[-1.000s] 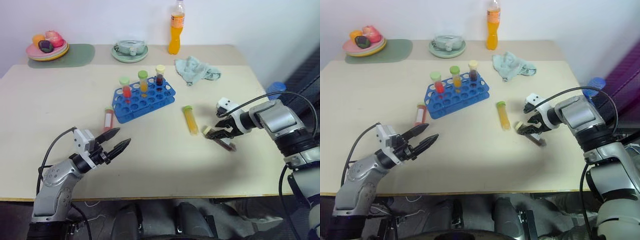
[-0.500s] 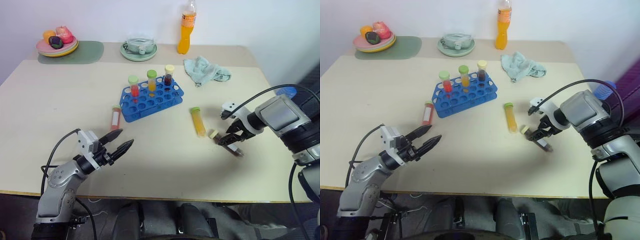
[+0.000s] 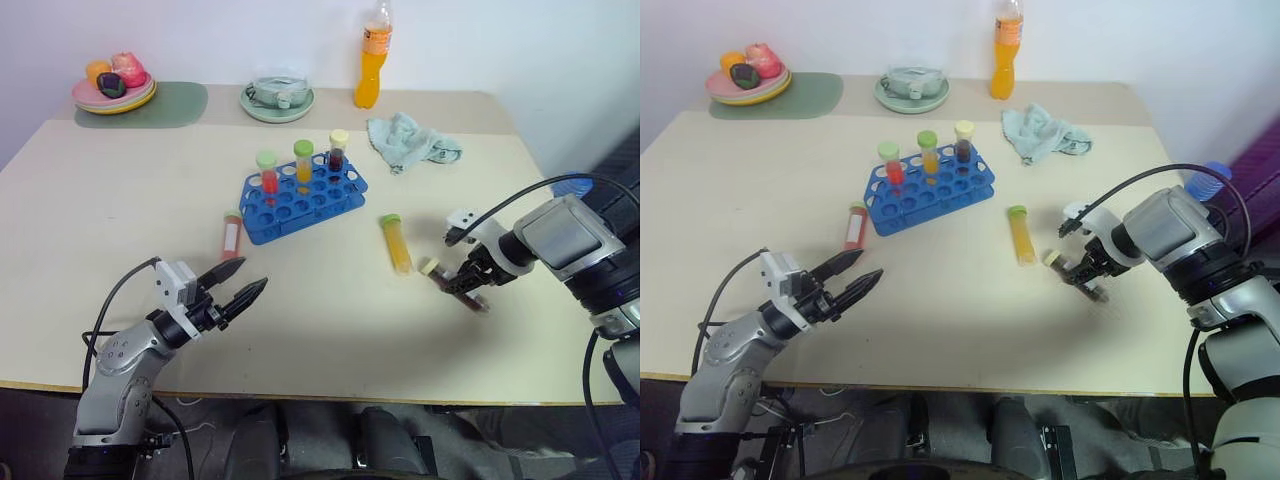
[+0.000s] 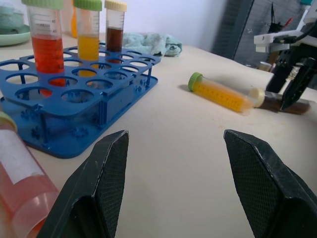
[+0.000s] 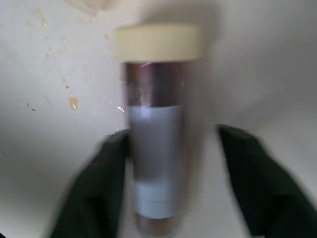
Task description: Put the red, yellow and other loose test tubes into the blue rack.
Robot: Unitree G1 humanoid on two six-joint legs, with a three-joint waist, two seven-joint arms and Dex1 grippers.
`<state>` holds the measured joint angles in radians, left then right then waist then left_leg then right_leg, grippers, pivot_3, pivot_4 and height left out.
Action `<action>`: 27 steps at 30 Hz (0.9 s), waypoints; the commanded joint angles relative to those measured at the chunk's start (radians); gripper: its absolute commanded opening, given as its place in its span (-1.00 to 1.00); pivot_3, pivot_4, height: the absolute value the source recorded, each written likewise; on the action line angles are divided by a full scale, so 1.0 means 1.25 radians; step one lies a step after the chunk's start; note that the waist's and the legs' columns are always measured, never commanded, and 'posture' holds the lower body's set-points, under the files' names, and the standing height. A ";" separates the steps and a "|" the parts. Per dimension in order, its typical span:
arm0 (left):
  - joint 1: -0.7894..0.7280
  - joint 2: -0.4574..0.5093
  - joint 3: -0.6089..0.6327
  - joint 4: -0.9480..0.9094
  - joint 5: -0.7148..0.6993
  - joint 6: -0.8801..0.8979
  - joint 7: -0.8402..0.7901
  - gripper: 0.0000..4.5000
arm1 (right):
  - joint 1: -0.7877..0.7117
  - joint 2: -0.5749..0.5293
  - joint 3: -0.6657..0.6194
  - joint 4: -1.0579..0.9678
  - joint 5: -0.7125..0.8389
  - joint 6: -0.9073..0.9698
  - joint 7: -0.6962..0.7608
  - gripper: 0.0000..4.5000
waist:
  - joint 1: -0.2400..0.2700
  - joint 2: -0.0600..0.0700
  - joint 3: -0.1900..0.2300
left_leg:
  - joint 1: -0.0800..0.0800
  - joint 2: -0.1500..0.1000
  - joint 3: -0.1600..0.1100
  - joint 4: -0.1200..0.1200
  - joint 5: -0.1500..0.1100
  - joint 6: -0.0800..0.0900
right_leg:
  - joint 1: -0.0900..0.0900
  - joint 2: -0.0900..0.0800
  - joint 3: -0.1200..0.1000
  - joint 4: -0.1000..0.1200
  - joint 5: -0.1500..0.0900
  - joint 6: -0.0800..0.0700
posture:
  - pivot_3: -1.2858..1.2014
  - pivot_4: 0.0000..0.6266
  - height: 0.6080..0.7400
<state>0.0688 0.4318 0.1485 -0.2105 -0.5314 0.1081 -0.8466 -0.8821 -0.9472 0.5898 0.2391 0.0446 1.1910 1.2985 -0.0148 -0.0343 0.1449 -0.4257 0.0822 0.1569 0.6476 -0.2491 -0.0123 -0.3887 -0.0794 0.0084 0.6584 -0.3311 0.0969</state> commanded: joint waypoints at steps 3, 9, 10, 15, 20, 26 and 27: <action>-0.003 0.004 0.005 -0.005 0.001 -0.016 -0.007 0.39 | 0.034 0.008 0.021 0.004 0.007 0.012 -0.003 -0.67 | 0.000 0.000 0.000 | 0.000 0.000 0.000 0.000 0.000 0.000 | 0.000 0.000 0.000 0.000 0.000 0.000 | 0.03 -0.52 1.00; -0.004 0.008 0.009 0.003 0.000 -0.018 -0.012 0.39 | 0.033 0.009 0.007 -0.012 0.007 -0.011 -0.005 -0.67 | -0.001 0.000 0.000 | 0.000 0.000 0.000 0.000 0.000 0.000 | 0.000 0.000 0.000 0.000 0.000 0.000 | 0.03 -0.52 1.00; -0.004 0.008 0.009 0.004 0.000 -0.019 -0.013 0.39 | 0.030 0.011 0.003 -0.014 0.009 -0.012 -0.004 -0.67 | -0.001 0.000 0.000 | 0.000 0.000 0.000 0.000 0.000 0.000 | 0.000 0.000 0.000 0.000 0.000 0.000 | 0.03 -0.52 1.00; -0.011 0.007 0.007 0.011 0.003 -0.021 -0.017 0.39 | 0.037 0.013 0.000 -0.022 0.006 -0.030 -0.006 -0.67 | -0.003 0.000 0.000 | 0.000 0.000 0.000 0.000 0.000 0.000 | 0.000 0.001 0.000 0.000 0.000 0.000 | 0.03 -0.52 1.00; -0.012 0.008 0.006 0.016 0.005 -0.023 -0.022 0.39 | 0.044 0.011 0.003 -0.027 -0.003 -0.049 -0.009 -0.67 | -0.003 0.000 0.000 | 0.000 0.000 0.000 0.000 0.000 0.000 | 0.000 0.001 0.000 0.000 0.000 0.000 | 0.03 -0.52 1.00; -0.013 0.007 0.006 0.023 0.006 -0.027 -0.028 0.39 | 0.022 0.026 0.017 -0.010 -0.004 -0.053 0.014 -0.67 | -0.005 0.000 0.000 | 0.000 0.000 0.000 0.000 0.000 0.000 | 0.000 0.001 0.000 0.000 0.000 0.000 | 0.03 -0.52 1.00; -0.012 0.007 0.007 0.024 0.006 -0.028 -0.029 0.39 | 0.019 0.031 0.014 -0.005 -0.005 -0.049 0.009 -0.67 | -0.005 0.000 0.000 | 0.000 0.000 0.000 0.000 0.000 0.000 | 0.000 0.001 0.000 0.000 0.000 0.000 | 0.03 -0.52 1.00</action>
<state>0.0623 0.4334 0.1486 -0.1668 -0.5235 0.0939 -0.8758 -0.8713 -0.9340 0.5792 0.2228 0.0268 1.1278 1.3019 -0.0215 -0.0348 0.1445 -0.4254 0.0827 0.1575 0.6479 -0.2487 -0.0129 -0.3890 -0.0775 0.0081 0.6586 -0.3309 0.0972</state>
